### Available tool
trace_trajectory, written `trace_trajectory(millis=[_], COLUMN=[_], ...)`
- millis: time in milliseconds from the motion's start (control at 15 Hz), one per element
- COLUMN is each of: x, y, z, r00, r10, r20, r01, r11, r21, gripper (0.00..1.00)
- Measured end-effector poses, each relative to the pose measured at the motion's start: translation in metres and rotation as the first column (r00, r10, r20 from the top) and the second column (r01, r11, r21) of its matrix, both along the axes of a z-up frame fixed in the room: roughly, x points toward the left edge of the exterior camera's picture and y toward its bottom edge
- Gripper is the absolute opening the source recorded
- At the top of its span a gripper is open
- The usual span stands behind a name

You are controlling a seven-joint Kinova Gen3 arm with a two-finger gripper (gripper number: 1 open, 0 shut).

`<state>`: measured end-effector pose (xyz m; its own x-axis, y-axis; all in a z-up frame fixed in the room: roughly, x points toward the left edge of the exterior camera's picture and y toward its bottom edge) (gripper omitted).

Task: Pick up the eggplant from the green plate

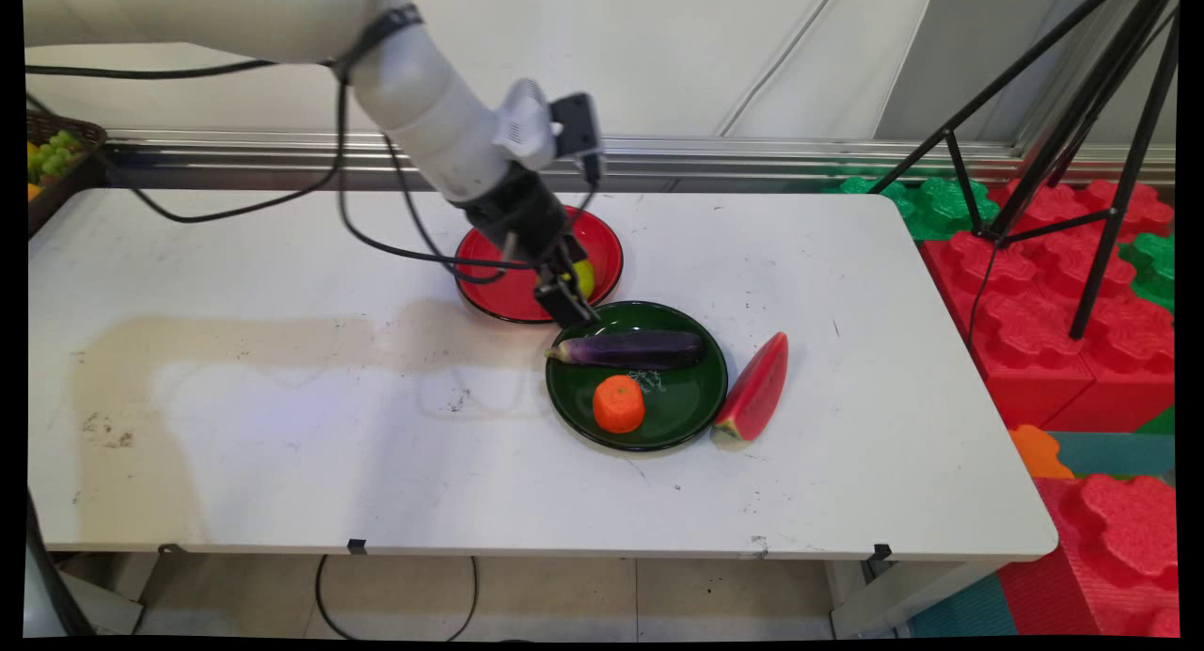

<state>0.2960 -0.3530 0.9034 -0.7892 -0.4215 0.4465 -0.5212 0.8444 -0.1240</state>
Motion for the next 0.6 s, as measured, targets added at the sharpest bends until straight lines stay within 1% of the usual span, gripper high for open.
trace_trajectory(millis=[267,600], x=[-0.02,-0.038], y=[-0.018,-0.035], z=[-0.019,-0.042], r00=[1.0,1.0], r10=[-0.005,-0.011], r20=[0.013,0.023], r01=[0.005,0.011], r11=[1.0,1.0], r21=[0.01,0.025], gripper=[1.0,1.0])
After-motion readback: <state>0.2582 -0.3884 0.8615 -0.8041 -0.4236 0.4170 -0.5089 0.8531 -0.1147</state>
